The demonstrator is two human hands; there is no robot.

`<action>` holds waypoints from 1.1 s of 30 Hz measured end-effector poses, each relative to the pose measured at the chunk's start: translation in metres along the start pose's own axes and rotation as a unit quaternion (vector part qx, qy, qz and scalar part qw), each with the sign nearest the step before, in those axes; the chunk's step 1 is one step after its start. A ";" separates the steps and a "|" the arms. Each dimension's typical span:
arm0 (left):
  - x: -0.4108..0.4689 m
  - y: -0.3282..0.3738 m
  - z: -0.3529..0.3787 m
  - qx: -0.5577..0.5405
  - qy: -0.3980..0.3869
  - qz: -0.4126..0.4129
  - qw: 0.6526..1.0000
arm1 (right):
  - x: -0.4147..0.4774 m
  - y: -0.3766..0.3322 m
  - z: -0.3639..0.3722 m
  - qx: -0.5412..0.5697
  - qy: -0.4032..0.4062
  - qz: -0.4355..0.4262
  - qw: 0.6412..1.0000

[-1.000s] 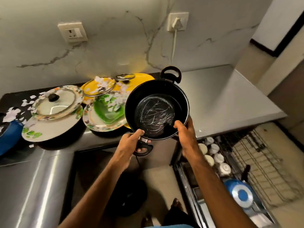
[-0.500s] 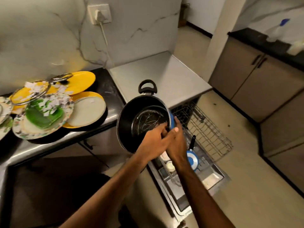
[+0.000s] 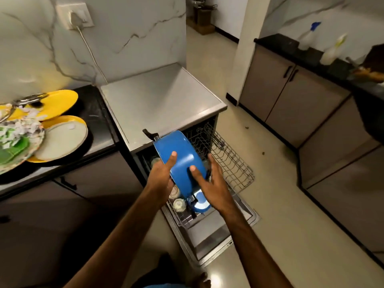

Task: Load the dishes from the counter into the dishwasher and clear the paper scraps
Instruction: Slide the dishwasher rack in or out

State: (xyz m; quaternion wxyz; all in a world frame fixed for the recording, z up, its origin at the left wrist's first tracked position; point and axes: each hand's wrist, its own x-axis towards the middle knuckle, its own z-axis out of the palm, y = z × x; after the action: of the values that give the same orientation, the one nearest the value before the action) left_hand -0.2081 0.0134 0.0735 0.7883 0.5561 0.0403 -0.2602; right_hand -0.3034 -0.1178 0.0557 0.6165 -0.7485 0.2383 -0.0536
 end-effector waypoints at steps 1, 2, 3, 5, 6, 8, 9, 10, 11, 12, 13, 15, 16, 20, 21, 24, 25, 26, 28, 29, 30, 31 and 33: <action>0.000 0.001 0.005 -0.016 0.028 -0.001 0.999 | 0.001 0.006 -0.005 -0.011 -0.004 0.030 0.999; 0.002 0.001 0.007 -0.033 0.056 -0.005 0.998 | 0.002 0.013 -0.008 -0.016 -0.015 0.052 0.998; 0.006 0.003 0.010 -0.049 0.087 -0.008 0.995 | 0.002 0.018 -0.012 -0.008 -0.034 0.067 0.997; 0.017 0.006 0.013 -0.071 0.135 -0.020 0.988 | 0.000 0.023 -0.016 0.019 -0.070 0.083 0.994; 0.023 0.007 0.013 -0.071 0.152 -0.029 0.985 | 0.001 0.024 -0.019 0.028 -0.076 0.084 0.993; 0.033 0.004 0.012 -0.072 0.177 -0.039 0.981 | 0.009 0.026 -0.025 0.030 -0.076 0.083 0.993; 0.037 0.003 0.013 -0.078 0.182 -0.047 0.979 | 0.014 0.027 -0.027 0.029 -0.078 0.087 0.993; 0.041 0.002 0.015 -0.087 0.183 -0.058 0.978 | 0.020 0.027 -0.029 0.026 -0.085 0.094 0.992; 0.044 0.001 0.017 -0.100 0.183 -0.069 0.976 | 0.027 0.028 -0.030 0.019 -0.094 0.104 0.990; 0.047 0.001 0.019 -0.112 0.185 -0.075 0.973 | 0.032 0.031 -0.030 0.011 -0.100 0.117 0.988; 0.052 0.001 0.021 -0.120 0.186 -0.081 0.972 | 0.039 0.035 -0.032 0.005 -0.100 0.126 0.987; 0.066 0.000 0.021 -0.118 0.185 -0.095 0.971 | 0.051 0.043 -0.034 -0.007 -0.076 0.139 0.987; 0.072 -0.003 0.021 -0.111 0.182 -0.099 0.972 | 0.055 0.046 -0.035 -0.018 -0.063 0.143 0.988; 0.080 -0.007 0.033 -0.112 0.144 -0.102 0.978 | 0.072 0.051 -0.044 -0.054 -0.059 0.147 0.986; 0.082 -0.009 0.038 -0.115 0.141 -0.102 0.978 | 0.076 0.052 -0.048 -0.065 -0.055 0.150 0.985; 0.091 -0.019 0.054 -0.116 0.162 -0.099 0.975 | 0.091 0.054 -0.064 -0.086 -0.050 0.163 0.982; 0.095 -0.022 0.059 -0.119 0.156 -0.103 0.975 | 0.097 0.056 -0.071 -0.089 -0.056 0.163 0.981; 0.100 -0.026 0.064 -0.125 0.145 -0.106 0.976 | 0.102 0.056 -0.077 -0.091 -0.060 0.162 0.981; 0.109 -0.033 0.074 -0.132 0.137 -0.109 0.976 | 0.114 0.062 -0.090 -0.090 -0.065 0.156 0.981; 0.114 -0.036 0.080 -0.131 0.144 -0.108 0.975 | 0.120 0.068 -0.095 -0.089 -0.067 0.152 0.982; 0.119 -0.039 0.087 -0.129 0.157 -0.108 0.973 | 0.126 0.070 -0.100 -0.086 -0.068 0.149 0.983; 0.125 -0.040 0.094 -0.126 0.169 -0.112 0.971 | 0.132 0.076 -0.107 -0.092 -0.070 0.140 0.983; 0.135 -0.047 0.108 -0.121 0.180 -0.125 0.968 | 0.145 0.090 -0.121 -0.103 -0.072 0.141 0.982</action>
State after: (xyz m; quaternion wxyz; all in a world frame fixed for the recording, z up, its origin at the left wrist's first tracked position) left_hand -0.1378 -0.1446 0.0261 0.7911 0.4845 0.2814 -0.2453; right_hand -0.2466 -0.2989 -0.0325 0.5530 -0.7688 0.3009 0.1126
